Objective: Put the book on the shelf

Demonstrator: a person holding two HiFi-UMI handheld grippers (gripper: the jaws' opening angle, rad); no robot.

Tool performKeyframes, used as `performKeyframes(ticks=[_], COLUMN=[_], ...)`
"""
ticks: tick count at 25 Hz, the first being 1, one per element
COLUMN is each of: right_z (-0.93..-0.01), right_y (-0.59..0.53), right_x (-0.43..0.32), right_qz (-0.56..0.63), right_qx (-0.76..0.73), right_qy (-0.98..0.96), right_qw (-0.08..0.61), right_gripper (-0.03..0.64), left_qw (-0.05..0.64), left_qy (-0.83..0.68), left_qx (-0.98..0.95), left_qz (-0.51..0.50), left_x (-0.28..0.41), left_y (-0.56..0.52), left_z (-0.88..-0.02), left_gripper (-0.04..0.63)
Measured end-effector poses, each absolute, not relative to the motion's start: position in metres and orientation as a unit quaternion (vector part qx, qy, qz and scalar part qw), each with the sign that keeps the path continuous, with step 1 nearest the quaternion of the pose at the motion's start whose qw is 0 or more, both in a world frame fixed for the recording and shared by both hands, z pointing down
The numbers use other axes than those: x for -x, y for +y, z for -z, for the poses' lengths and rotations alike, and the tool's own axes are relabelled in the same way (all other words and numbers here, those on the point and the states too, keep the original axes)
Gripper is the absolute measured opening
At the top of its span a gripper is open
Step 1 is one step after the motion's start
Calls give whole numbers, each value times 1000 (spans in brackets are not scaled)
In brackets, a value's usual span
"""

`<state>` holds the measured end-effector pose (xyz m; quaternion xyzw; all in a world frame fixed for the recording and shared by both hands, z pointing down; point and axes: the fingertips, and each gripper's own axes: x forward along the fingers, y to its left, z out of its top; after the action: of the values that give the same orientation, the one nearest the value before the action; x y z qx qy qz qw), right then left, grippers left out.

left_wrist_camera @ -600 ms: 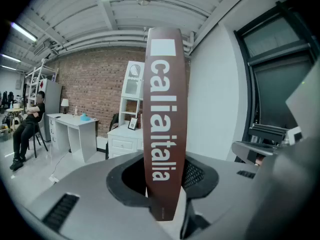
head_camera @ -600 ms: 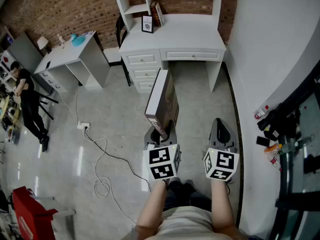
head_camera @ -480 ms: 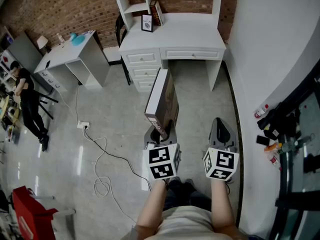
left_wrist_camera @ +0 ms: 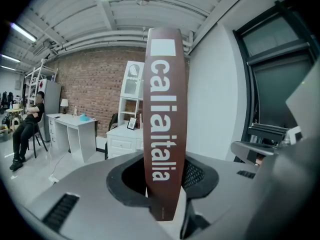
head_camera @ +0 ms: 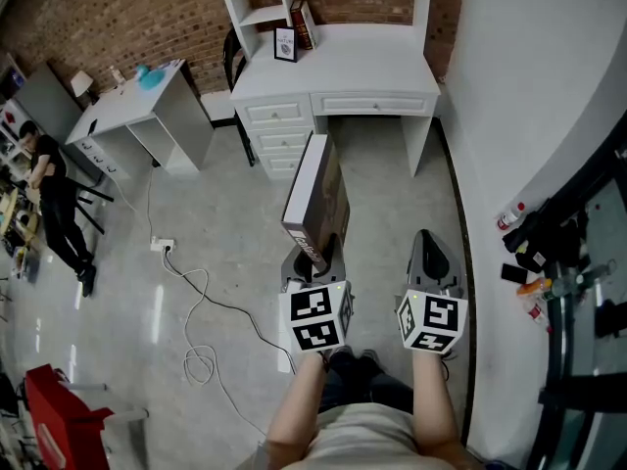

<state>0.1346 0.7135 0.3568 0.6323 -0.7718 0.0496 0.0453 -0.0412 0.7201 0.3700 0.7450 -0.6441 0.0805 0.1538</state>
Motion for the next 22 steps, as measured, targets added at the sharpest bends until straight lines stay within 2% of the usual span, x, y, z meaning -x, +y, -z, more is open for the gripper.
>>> performKeyframes(ticks=[22], right_z=[-376], right_y=[701], right_x=[-178], right_qz=[-68], right_qx=[-612], right_qy=[-786], right_qw=[48], right_gripper=[17], left_qw=[158], left_qy=[-663], left_qx=[-727], left_qz=[-91], left_x=[0], left_y=[715], left_z=[-381], left_gripper=[149])
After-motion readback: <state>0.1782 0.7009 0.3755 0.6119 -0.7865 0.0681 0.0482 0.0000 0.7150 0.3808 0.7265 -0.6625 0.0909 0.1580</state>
